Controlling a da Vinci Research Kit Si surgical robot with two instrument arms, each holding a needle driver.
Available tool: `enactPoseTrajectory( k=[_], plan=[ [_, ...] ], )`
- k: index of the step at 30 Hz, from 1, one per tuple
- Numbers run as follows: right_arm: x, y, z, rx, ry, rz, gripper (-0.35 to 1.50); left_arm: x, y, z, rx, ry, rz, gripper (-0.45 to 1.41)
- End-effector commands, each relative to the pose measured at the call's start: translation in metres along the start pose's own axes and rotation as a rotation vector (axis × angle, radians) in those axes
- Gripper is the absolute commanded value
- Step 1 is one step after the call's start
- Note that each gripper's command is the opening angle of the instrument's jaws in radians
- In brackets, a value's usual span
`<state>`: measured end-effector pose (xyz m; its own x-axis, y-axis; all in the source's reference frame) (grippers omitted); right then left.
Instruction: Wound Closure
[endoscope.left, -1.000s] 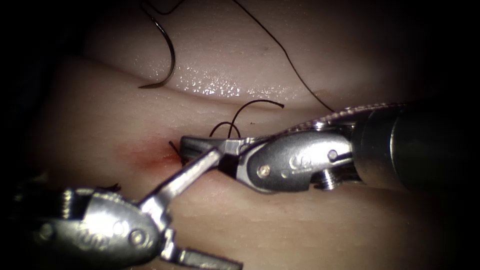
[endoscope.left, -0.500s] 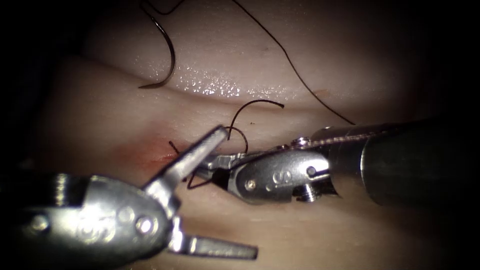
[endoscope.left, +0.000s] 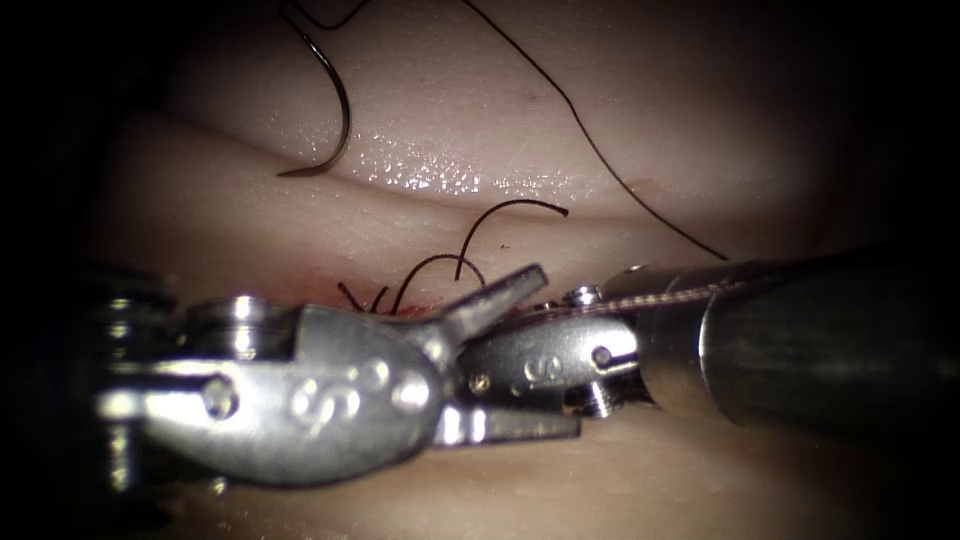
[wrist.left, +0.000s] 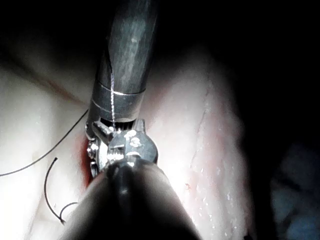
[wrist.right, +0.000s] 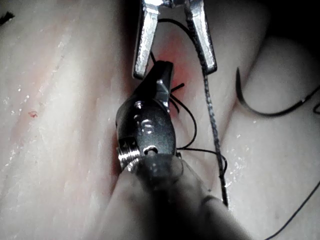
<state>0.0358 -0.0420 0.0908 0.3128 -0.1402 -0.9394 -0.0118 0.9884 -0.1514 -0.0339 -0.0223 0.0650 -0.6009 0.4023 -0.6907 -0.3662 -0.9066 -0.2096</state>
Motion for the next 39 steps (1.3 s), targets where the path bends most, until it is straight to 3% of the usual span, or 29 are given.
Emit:
enactPoseTrajectory(
  k=[1, 5, 7, 9, 16, 25, 31, 38, 39],
  plan=[
    [-0.0002, -0.0004, 0.0008, 0.002, 0.004, 0.001, -0.35, -0.0001, 0.0002, 0.0007, -0.001, 0.001, -0.001, 0.42],
    [-0.0001, -0.0005, 0.0006, 0.003, 0.005, 0.001, -0.35, 0.0, -0.0003, 0.0006, -0.005, 0.001, -0.005, 0.18],
    [-0.0001, -0.0005, 0.0005, 0.004, 0.005, 0.002, -0.35, -0.0001, -0.0003, 0.0004, -0.006, 0.01, -0.006, -0.04],
    [-0.0001, -0.0004, 0.0004, 0.004, 0.005, 0.002, -0.35, -0.0001, -0.0003, 0.0, -0.018, 0.031, -0.006, -0.44],
    [0.0001, 0.0003, -0.0011, -0.005, 0.026, 0.025, -0.35, -0.0013, -0.0001, -0.0033, -0.012, 0.14, -0.013, -0.45],
    [0.0013, 0.0022, -0.0068, -0.083, 0.042, 0.072, -0.35, -0.0057, 0.0007, -0.0089, -0.003, 0.186, 0.106, -0.45],
    [0.0019, 0.0037, -0.0097, -0.123, 0.055, 0.11, -0.35, -0.0078, 0.0023, -0.0105, -0.007, 0.193, 0.155, -0.45],
    [0.0035, 0.0021, -0.0117, -0.09, 0.079, 0.151, -0.35, -0.0082, 0.0008, -0.0115, 0.003, 0.212, 0.161, -0.45],
    [0.0038, 0.0019, -0.0118, -0.089, 0.08, 0.157, -0.25, -0.0081, 0.0006, -0.0115, 0.006, 0.213, 0.17, -0.45]
  ],
)
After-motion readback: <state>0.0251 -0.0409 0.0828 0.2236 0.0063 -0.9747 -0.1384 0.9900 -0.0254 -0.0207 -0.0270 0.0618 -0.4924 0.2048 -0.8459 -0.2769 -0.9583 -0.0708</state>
